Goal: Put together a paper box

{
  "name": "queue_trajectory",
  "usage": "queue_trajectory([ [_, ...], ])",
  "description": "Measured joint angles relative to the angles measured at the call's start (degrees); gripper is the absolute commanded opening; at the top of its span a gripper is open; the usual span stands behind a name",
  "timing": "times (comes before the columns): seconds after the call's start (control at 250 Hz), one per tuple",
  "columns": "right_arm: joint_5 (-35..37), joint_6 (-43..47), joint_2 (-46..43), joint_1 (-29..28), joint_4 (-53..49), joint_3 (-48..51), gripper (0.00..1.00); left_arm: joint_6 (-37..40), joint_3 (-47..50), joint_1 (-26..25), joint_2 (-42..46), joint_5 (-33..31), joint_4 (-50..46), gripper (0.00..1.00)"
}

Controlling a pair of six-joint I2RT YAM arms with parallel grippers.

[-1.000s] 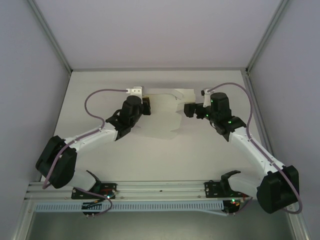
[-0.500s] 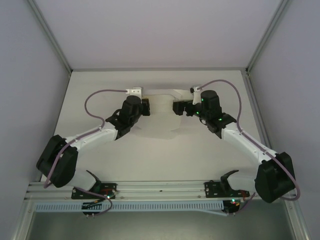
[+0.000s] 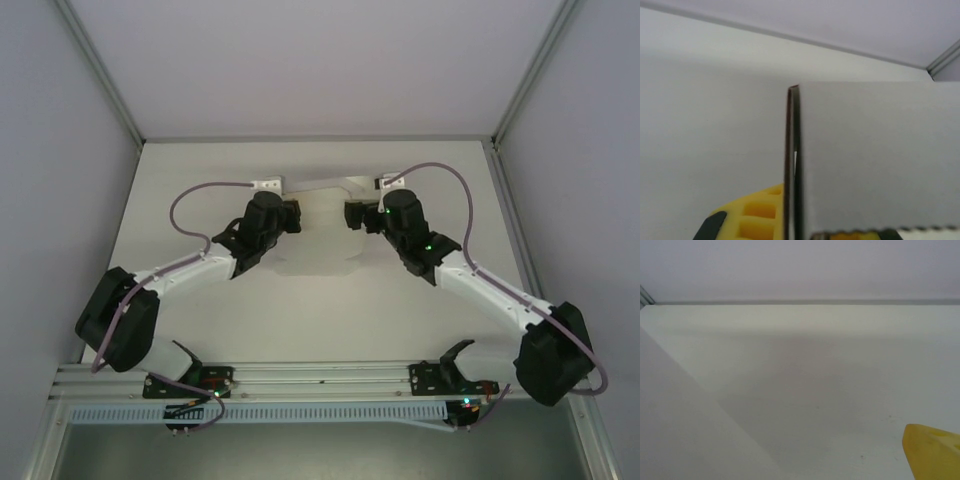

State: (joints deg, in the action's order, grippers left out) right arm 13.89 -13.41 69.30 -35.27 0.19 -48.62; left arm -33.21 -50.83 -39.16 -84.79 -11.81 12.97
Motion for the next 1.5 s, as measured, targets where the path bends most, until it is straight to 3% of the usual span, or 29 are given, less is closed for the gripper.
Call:
queue_trajectory([
  [0.128,0.0,1.73,-7.82,1.33,-3.67,3.17,1.0,-0.33,0.33,3.04,-0.5,2.91,0.04,0.0],
  [0.359,-8.74,2.62,-20.61,13.88,-6.99,6.8,1.0,1.55,2.12,5.42,-0.46,5.53,-0.44,0.0],
  [0.479,-16.31,5.81,-20.44,15.52,-6.97,6.29,1.0,2.47,2.29,5.42,-0.46,7.26,-1.03,0.0],
  [0.619,-23.54,8.98,-12.74,15.52,-8.28,1.81,0.94,3.19,2.29,5.42,-0.46,9.01,-1.03,0.0],
  [0.795,-29.46,11.85,-2.19,15.54,-10.01,-5.14,0.75,3.61,2.29,5.42,-0.46,10.56,-1.01,0.0],
  [0.962,-33.88,13.14,3.54,15.56,-11.13,-8.41,0.32,3.61,2.29,5.42,-0.48,10.97,-1.07,0.0],
  [1.014,-34.75,13.55,4.31,15.32,-11.47,-8.96,0.23,3.58,2.23,5.42,-0.5,10.93,-1.27,0.0],
  [1.082,-34.51,13.62,4.55,14.32,-12.15,-9.29,0.09,3.5,1.88,5.42,-0.76,10.45,-1.88,0.0],
  [1.17,-32.68,13.35,4.55,11.8,-13.22,-9.66,0.0,3.15,0.76,5.53,-1.9,9.29,-3.08,0.0],
  [1.501,-6.36,9.16,9.11,-4.15,-19.87,-16.98,0.0,0.55,-6.56,2.91,-6.38,0.61,-10.82,0.0],
])
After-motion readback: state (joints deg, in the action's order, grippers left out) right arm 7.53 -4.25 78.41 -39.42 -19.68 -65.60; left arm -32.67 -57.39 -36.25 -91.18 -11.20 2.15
